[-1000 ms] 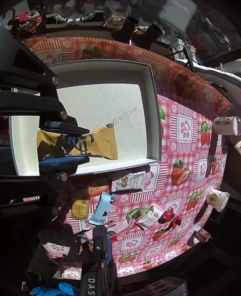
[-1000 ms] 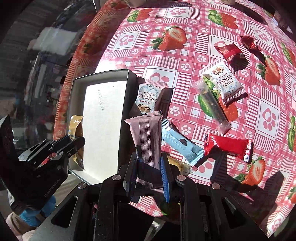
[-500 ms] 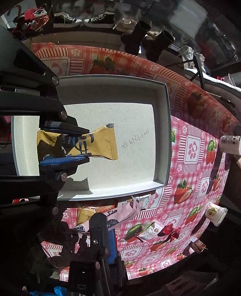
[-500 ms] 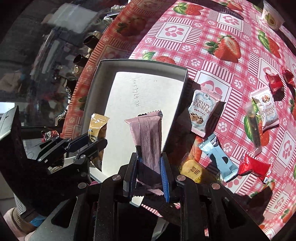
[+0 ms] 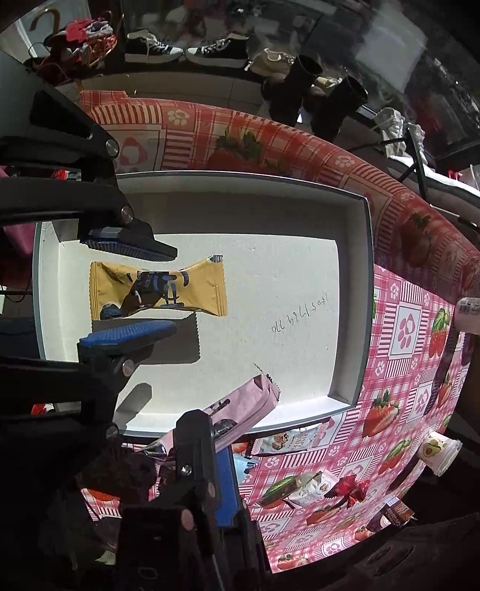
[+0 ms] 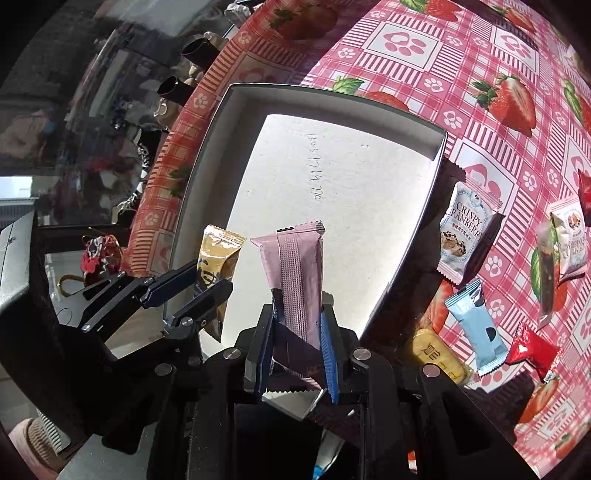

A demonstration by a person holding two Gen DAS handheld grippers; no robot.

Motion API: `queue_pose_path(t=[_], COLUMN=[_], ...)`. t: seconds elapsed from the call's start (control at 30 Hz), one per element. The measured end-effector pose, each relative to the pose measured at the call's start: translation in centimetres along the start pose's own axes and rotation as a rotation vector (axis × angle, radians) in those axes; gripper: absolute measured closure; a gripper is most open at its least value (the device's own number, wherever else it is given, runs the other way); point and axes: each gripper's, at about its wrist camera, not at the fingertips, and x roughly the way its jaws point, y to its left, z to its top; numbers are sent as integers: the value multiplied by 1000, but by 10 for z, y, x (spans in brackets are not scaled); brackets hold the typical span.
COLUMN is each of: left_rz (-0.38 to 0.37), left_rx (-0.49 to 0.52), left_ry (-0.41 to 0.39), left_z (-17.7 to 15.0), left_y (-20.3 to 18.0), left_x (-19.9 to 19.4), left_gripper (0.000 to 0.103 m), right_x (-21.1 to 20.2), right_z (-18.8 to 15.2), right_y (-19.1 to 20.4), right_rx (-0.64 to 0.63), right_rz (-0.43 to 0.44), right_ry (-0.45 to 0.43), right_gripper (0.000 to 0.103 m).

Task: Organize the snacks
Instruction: 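Carry both bars into the white box and open both tools to release them, then grasp the white Crispy Cranberry packet with the left tool while the right tool grasps the red bar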

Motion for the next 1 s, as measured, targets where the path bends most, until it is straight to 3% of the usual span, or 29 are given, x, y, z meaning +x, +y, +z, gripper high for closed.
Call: queue_pose_path(t=[0.03,0.07,0.13,0.3,0.57,0.73,1.0], left_rz=[11,14,9,-6,-78,-91,-70], left_rx=[0,-1,2,41,211,326,331], left_ry=[-2,-7,-2,7,-13,-28,44], left_z=[-1,-2,-1,3,20,45,99], left_y=[0,1,0,-12,-69,-118,-175], left_x=[0,-1,-1,-2,-10,-7,41], left_gripper=[39,34,33,32,28,28,27], right_x=[2,4,5,5,11,12,15], right_z=[0,0,-1,-13,-80,-125,-161], right_y=[0,-1,-5,-43,-155,-202,-235], right_rx=[6,15,39,161,592,839,961], right_rz=[-3,-7,-22,-57,-70,-5,62], right_ry=[7,11,-4,1,39,22,-20], right_gripper=[69,41,9,8,8,8,8])
